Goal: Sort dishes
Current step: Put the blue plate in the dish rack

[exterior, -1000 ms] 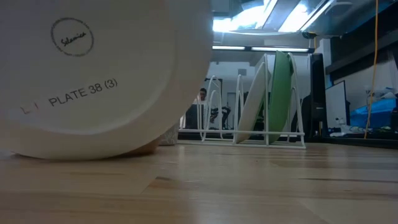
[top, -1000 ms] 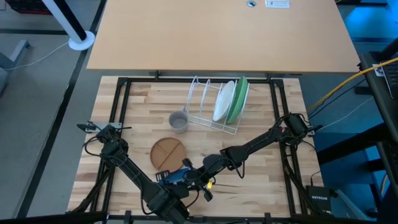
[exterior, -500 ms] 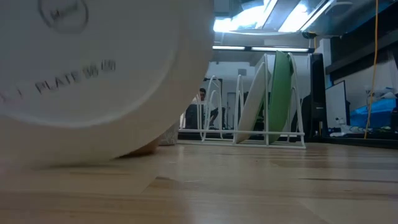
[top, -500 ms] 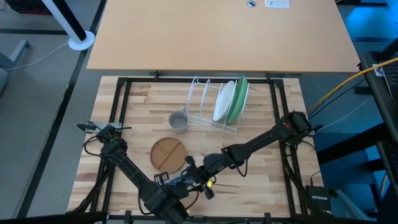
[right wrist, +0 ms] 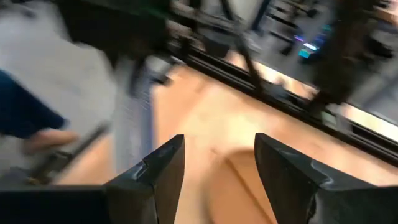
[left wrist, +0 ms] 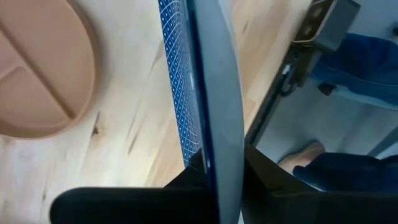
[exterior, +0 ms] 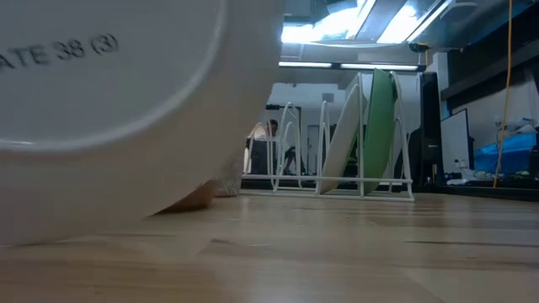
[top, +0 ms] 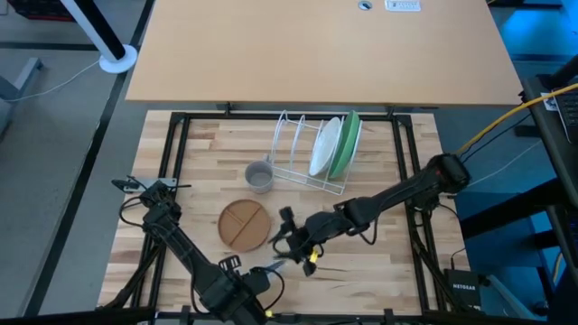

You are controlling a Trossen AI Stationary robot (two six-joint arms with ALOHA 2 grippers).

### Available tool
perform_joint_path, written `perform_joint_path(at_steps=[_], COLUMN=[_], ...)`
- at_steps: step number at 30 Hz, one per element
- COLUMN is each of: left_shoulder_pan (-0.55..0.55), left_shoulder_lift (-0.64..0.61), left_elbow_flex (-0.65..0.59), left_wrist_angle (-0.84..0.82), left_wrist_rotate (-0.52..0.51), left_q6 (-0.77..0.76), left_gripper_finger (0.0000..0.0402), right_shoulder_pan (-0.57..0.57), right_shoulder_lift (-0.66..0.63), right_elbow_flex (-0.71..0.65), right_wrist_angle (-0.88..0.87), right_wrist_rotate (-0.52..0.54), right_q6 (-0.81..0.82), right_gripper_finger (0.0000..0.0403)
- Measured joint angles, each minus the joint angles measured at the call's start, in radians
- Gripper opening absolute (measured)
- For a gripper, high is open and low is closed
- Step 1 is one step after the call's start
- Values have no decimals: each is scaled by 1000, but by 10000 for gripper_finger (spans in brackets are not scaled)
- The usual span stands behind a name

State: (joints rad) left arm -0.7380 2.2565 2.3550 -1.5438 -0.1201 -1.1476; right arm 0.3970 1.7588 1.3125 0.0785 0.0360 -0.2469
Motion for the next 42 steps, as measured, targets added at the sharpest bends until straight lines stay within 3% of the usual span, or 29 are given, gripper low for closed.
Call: perform_joint_path(at_steps=[6, 15, 22, 32, 42], left_shoulder_pan=[-7, 0, 51, 227, 522], left_shoulder_lift=[-26, -56, -116, -214, -231], left_elbow_flex=[0, 0, 0, 0, 1], left_wrist_angle=[34, 29, 32, 26, 104], left_wrist_rotate=[-11, -53, -112, -262, -287], left_q6=[-21, -59, -74, 25, 334], left_gripper_finger=[22, 22, 22, 22, 22], right_shoulder_pan=[1, 2, 3, 3, 2], right_shoulder_lift=[-91, -216, -331, -500, -579], right_elbow_flex=[-1, 0, -1, -1, -1], right_wrist_angle=[-169, -422, -645, -791, -940], right_wrist_rotate=[175, 301, 576, 780, 781], right_q6=[-28, -29, -29, -8, 159], right_gripper_finger=[198, 198, 198, 198, 198])
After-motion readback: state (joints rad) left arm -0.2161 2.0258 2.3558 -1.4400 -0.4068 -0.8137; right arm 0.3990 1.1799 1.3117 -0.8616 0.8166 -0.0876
